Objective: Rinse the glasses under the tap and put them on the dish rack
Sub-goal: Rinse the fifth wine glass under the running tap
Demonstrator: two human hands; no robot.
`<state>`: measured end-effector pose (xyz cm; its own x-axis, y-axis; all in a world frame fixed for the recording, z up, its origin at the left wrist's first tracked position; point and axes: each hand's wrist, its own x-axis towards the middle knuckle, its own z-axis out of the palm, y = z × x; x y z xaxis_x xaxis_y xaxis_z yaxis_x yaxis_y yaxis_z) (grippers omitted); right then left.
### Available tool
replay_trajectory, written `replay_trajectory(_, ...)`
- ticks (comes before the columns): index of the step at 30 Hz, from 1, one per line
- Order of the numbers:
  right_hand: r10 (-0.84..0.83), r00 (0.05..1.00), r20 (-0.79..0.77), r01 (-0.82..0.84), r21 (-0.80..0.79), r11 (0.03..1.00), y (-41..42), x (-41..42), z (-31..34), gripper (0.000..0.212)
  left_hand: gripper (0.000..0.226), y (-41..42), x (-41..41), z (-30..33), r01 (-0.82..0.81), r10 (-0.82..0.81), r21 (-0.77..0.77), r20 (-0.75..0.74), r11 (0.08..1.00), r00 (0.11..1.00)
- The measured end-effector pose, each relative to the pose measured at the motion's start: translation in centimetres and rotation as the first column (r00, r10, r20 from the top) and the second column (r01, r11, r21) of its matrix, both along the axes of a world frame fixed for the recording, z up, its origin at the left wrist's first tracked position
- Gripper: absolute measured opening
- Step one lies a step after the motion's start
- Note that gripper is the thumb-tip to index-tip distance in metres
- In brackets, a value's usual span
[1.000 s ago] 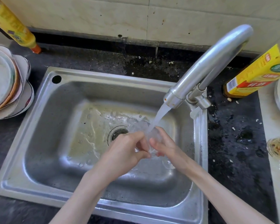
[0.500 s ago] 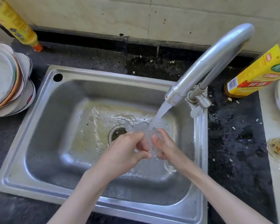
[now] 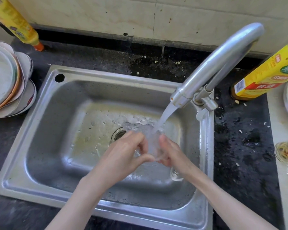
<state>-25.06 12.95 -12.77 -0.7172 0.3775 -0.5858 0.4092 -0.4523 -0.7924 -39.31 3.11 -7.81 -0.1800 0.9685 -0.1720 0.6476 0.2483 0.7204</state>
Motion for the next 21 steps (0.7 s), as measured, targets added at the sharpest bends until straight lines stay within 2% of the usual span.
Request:
replay_trajectory(1,-0.001,1.0,0.005,0.001,-0.075,0.997,0.1,-0.1,0.3,0.07,0.027,-0.1,-0.5,0.0,0.065,-0.065,0.035,-0.012,0.997,0.998)
replay_trajectory(3,0.079,0.997,0.004,-0.076,-0.253,0.965,0.6,0.0,0.6,0.071,0.021,-0.3,-1.4,-0.2,0.156,-0.154,0.079,-0.032,0.985,0.988)
replay_trajectory(5,0.128,0.992,-0.01,-0.121,-0.401,0.908,0.6,0.0,0.6,0.076,0.018,-0.4,-1.5,-0.4,0.141,-0.141,0.114,-0.004,0.984,0.99)
replay_trajectory(6,0.122,0.992,-0.017,-0.118,-0.418,0.901,0.5,0.0,0.2,0.079,0.018,-0.3,-1.2,-0.5,0.098,-0.105,0.139,0.047,0.986,0.993)
replay_trajectory(7,0.098,0.995,-0.026,-0.1,-0.377,0.921,0.4,0.0,0.0,0.083,0.018,-0.3,-0.9,-0.6,0.037,-0.052,0.152,0.099,0.988,0.994)
replay_trajectory(8,0.071,0.997,-0.033,-0.077,-0.263,0.962,0.1,-0.1,-0.2,0.081,0.018,-0.2,-0.6,-0.6,-0.034,0.012,0.16,0.136,0.987,0.991)
replay_trajectory(10,0.034,0.997,-0.07,-0.037,-0.043,0.998,-0.5,-0.3,0.0,0.07,0.019,-0.1,-0.2,-0.9,-0.194,0.164,0.152,0.19,0.969,0.968)
replay_trajectory(11,0.004,0.998,-0.066,-0.004,-0.005,1.0,-0.7,-0.3,0.3,0.064,0.019,-0.1,-0.1,-1.3,-0.273,0.24,0.144,0.215,0.951,0.947)
replay_trajectory(12,-0.036,0.997,-0.062,0.035,-0.018,0.999,-1.0,-0.4,0.4,0.057,0.019,-0.1,-0.1,-1.6,-0.342,0.301,0.134,0.253,0.93,0.919)
replay_trajectory(14,-0.059,0.994,-0.092,0.043,-0.163,0.986,-1.2,-0.3,0.6,0.052,0.031,0.0,0.2,-1.9,-0.451,0.395,0.052,0.399,0.891,0.827)
replay_trajectory(17,0.014,0.997,-0.071,-0.045,-0.471,0.881,-1.3,-0.5,1.0,0.073,0.053,0.0,1.0,-2.1,-0.498,0.481,-0.149,0.59,0.854,0.649)
replay_trajectory(21,0.066,0.997,-0.05,-0.082,-0.643,0.761,-1.7,-0.2,0.9,0.085,0.074,0.0,1.6,-3.4,-0.48,0.579,-0.366,0.688,0.797,0.437)
